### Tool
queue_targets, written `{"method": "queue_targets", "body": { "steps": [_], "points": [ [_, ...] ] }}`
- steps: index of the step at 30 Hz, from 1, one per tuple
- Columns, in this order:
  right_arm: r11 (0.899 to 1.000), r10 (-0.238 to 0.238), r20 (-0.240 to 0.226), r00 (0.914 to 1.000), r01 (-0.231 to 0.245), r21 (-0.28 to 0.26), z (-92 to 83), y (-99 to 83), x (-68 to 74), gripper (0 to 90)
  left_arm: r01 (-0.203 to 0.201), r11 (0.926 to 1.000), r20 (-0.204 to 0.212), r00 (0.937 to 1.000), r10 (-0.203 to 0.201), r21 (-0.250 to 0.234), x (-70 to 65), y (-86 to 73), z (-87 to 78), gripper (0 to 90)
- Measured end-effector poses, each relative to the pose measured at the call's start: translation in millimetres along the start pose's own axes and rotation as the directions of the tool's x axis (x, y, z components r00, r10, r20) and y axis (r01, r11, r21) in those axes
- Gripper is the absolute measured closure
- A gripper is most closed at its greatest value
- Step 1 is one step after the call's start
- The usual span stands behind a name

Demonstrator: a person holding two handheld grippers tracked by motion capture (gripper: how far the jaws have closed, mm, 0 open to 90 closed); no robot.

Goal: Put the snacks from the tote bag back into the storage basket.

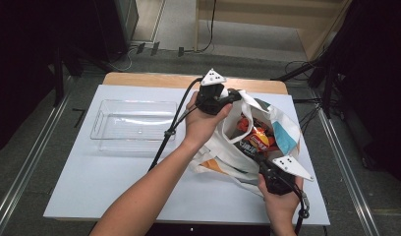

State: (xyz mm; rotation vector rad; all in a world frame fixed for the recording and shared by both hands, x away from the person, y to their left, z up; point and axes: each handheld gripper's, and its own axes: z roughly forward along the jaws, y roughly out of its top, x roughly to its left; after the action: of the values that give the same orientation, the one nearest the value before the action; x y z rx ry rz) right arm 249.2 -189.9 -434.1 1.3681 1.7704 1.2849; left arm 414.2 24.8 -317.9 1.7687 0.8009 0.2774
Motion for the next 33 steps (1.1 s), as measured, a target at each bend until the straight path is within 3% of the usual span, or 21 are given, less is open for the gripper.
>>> {"method": "queue_targets", "body": {
  "steps": [2,3,5,7,8,9,10,11,13,14,15,16,18,21,23,26,27,28,31,32,33],
  "points": [
    [1.000,0.000,-0.002,1.0000,0.000,0.002,-0.3,-0.1,0.0,90.0,0.016,0.9998,-0.003,0.9999,-0.016,0.009,4.3,-1.8,4.3,90.0],
    [1.000,0.002,-0.012,0.9999,-0.002,0.004,-0.8,0.3,-0.1,90.0,0.062,0.9950,-0.010,0.9981,-0.061,0.079,15.4,-11.8,19.8,90.0],
    [1.000,0.000,-0.015,0.9999,0.001,0.006,-1.0,0.4,-0.7,90.0,0.066,0.9931,-0.020,0.9977,-0.064,0.097,17.6,-16.2,24.9,90.0],
    [1.000,0.002,-0.027,0.9996,-0.002,0.011,-2.5,-0.5,-2.6,90.0,0.058,0.9792,-0.054,0.9974,-0.048,0.195,21.3,-40.8,45.7,90.0],
    [1.000,0.002,-0.027,0.9996,-0.002,0.011,-2.5,-0.5,-2.6,90.0,0.058,0.9792,-0.054,0.9974,-0.048,0.195,21.3,-40.8,45.7,89.7],
    [1.000,0.005,-0.037,0.9993,-0.005,0.008,-3.8,-0.8,-4.6,90.0,0.065,0.9546,-0.039,0.9977,-0.057,0.291,23.4,-61.5,60.4,88.8],
    [1.000,0.005,-0.037,0.9993,-0.005,0.008,-3.8,-0.8,-4.6,90.0,0.065,0.9546,-0.039,0.9977,-0.057,0.291,23.4,-61.5,60.4,87.7],
    [1.000,0.004,-0.035,0.9994,-0.004,0.006,-4.0,-0.7,-6.0,90.0,0.057,0.9378,-0.042,0.9981,-0.045,0.342,23.4,-73.6,67.9,87.7],
    [0.999,0.040,-0.044,0.9982,-0.040,-0.002,-5.3,0.4,-10.7,90.0,0.065,0.9212,-0.024,0.9979,-0.060,0.384,24.5,-100.1,76.7,80.1],
    [0.999,0.040,-0.044,0.9982,-0.040,-0.002,-5.3,0.4,-10.7,90.0,0.065,0.9212,-0.024,0.9979,-0.060,0.384,24.5,-100.1,76.7,75.4],
    [0.999,0.046,-0.044,0.9980,-0.047,-0.017,-9.1,1.1,-13.3,87.9,0.081,0.9345,-0.034,0.9967,-0.074,0.347,25.4,-102.5,69.6,69.9],
    [0.999,0.046,-0.044,0.9980,-0.047,-0.017,-9.1,1.1,-13.3,87.9,0.081,0.9345,-0.034,0.9967,-0.074,0.347,25.4,-102.5,69.6,63.2],
    [0.998,0.047,-0.047,0.9978,-0.049,-0.044,-16.2,3.7,-15.8,85.0,0.075,0.9498,-0.043,0.9970,-0.065,0.304,24.3,-94.8,57.7,58.3],
    [0.992,0.032,0.001,0.9995,-0.032,-0.124,-35.2,15.5,-22.5,79.7,0.011,0.9735,-0.059,0.9983,0.003,0.228,14.6,-77.9,28.7,47.8],
    [0.985,0.022,0.046,0.9987,-0.014,-0.171,-42.6,20.9,-26.6,72.5,-0.016,0.9800,-0.057,0.9980,0.028,0.199,9.7,-74.8,14.4,45.6],
    [0.979,0.028,0.096,0.9950,-0.008,-0.205,-47.4,26.4,-32.6,61.7,-0.022,0.9849,-0.054,0.9980,0.032,0.172,5.4,-75.5,3.3,44.4],
    [0.979,0.027,0.152,0.9881,0.004,-0.201,-47.0,29.5,-38.1,54.0,-0.058,0.9862,-0.068,0.9953,0.069,0.155,1.9,-80.2,-7.6,43.6],
    [0.979,0.027,0.152,0.9881,0.004,-0.201,-47.0,29.5,-38.1,54.0,-0.058,0.9862,-0.068,0.9953,0.069,0.155,1.9,-80.2,-7.6,43.6],
    [0.989,0.020,0.188,0.9820,0.008,-0.151,-39.7,32.4,-49.6,43.8,-0.049,0.9843,-0.113,0.9912,0.069,0.169,2.9,-92.8,-13.0,44.9],
    [0.992,0.019,0.200,0.9797,0.006,-0.125,-35.9,32.2,-52.3,43.0,-0.045,0.9809,-0.124,0.9899,0.069,0.189,3.0,-98.7,-11.6,46.2],
    [0.997,0.013,0.222,0.9750,0.006,-0.082,-29.3,29.8,-57.1,53.0,-0.043,0.9764,-0.129,0.9890,0.072,0.211,2.1,-105.1,-9.0,57.9]
  ]
}}
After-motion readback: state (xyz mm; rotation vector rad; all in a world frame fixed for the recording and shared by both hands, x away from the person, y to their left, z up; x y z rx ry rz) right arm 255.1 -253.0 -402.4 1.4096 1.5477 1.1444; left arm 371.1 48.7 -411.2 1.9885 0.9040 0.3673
